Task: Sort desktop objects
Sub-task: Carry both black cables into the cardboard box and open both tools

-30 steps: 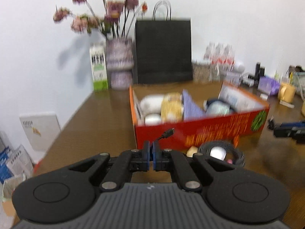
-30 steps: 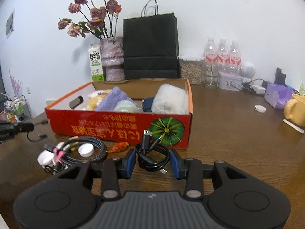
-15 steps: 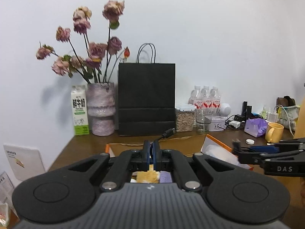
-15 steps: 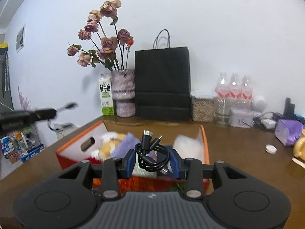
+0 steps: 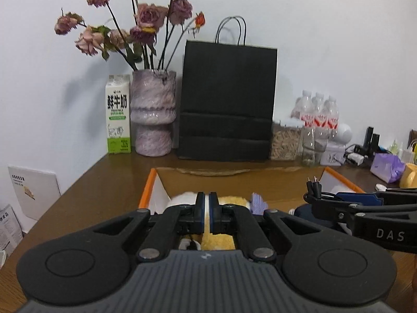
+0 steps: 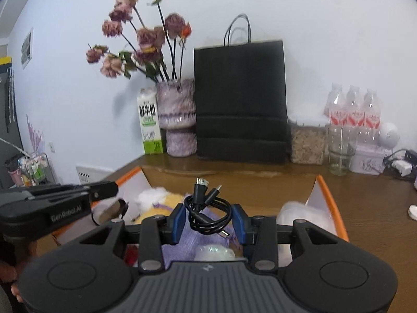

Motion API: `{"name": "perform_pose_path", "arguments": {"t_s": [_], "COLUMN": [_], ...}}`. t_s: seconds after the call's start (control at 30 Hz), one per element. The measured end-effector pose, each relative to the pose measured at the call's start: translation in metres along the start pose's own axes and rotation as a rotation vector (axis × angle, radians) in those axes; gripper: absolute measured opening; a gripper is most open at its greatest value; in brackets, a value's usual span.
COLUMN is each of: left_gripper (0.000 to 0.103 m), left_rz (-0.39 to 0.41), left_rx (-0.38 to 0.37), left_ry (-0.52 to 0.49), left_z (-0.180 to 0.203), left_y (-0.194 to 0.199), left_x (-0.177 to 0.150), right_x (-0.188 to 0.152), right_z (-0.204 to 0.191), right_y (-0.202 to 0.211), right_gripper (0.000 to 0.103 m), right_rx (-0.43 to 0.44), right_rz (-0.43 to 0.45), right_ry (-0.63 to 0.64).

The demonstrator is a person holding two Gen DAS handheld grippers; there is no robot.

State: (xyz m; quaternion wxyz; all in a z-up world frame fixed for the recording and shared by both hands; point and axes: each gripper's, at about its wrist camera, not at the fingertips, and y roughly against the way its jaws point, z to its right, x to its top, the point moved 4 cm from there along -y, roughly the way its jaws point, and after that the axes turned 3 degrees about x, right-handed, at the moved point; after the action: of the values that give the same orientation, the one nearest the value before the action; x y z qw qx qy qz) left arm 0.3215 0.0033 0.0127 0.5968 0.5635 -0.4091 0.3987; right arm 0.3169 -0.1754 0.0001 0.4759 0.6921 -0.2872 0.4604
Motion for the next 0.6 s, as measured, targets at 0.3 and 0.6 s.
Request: {"name": "perform_pose_path", "arguments": {"t_s": [0.3, 0.6], "left_gripper": [0.084, 0.103], "left_rz": [0.044, 0.104], "left_rx": [0.054, 0.108], "left_ry": [-0.025, -0.039], "left_z": [0.004, 0.006], "left_y": [0.008, 0.023], "left_x": [-0.005, -0.003], "right_x": [-0.018, -0.012], "right_z": [0.002, 0.001], "right_y": [-0.006, 0.013], "right_gripper": [0.090, 0.103], "right_rx": [-0.021, -0.063], "right_rz": [-0.026, 0.066], "right_ry": [0.004, 0.019]}}
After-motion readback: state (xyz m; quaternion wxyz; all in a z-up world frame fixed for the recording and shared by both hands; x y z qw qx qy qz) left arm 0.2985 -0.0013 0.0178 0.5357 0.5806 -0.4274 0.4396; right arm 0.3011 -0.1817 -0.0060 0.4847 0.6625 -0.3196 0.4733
